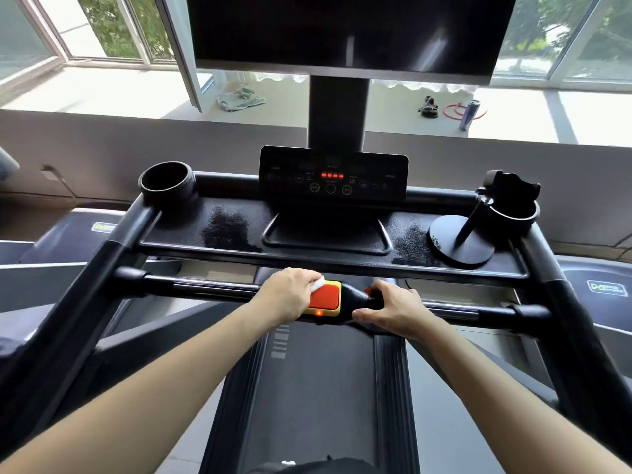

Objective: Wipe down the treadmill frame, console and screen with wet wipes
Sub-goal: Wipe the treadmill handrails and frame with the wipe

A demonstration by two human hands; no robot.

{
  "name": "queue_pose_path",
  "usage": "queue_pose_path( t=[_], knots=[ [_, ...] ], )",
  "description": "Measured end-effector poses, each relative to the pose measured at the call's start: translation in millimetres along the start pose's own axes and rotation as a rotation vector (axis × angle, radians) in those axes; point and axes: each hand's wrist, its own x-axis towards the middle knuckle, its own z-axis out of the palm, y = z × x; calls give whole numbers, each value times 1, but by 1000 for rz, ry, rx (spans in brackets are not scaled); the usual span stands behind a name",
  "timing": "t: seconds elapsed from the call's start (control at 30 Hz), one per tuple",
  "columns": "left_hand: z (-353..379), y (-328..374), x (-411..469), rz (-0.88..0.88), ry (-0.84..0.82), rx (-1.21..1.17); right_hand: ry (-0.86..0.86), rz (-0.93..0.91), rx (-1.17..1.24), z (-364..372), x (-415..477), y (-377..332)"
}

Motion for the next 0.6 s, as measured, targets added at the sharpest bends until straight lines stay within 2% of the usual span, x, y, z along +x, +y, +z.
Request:
queue_pose_path(
  t=[0.13,0.3,0.43,0.5,0.6],
  knots=[
    [5,-39,-30,-60,163,75,3,3,-6,1,1,0],
    [28,-41,-64,-52,491,75,4,-6,-16,1,1,0],
    [36,-23,-70,-253,712,51,14,-25,-52,1,0,0],
    [39,-17,-70,-314,750,-39,16,-37,-69,2,-1,0],
    [50,-2,-68,-413,776,-338,16,-48,-82,2,-1,0]
  ],
)
